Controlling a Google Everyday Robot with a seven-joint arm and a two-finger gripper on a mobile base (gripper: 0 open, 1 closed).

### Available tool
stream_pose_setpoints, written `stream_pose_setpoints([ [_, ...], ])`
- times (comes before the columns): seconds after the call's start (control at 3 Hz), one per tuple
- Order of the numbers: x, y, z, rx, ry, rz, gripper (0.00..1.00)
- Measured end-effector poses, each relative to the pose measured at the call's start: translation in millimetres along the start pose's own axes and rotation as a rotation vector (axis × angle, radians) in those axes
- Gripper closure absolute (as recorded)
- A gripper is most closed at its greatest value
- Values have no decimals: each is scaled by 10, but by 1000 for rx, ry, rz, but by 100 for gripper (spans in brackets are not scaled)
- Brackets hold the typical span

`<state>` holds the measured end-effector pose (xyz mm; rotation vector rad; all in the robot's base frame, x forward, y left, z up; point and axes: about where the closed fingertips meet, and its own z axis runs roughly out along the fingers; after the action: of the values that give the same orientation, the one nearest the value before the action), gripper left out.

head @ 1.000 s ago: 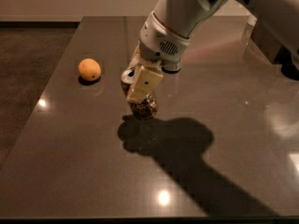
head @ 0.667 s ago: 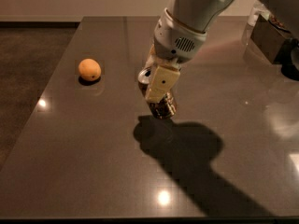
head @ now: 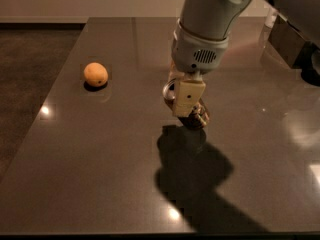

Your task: Knock orange can over

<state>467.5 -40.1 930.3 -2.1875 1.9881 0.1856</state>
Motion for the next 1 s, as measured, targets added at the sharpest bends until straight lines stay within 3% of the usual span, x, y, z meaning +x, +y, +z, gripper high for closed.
stream_pose_setpoints([
  [0.33,92,-2,119,-19,40,-4,82],
  [1.0,173,-18,325,-50,76,-9,35],
])
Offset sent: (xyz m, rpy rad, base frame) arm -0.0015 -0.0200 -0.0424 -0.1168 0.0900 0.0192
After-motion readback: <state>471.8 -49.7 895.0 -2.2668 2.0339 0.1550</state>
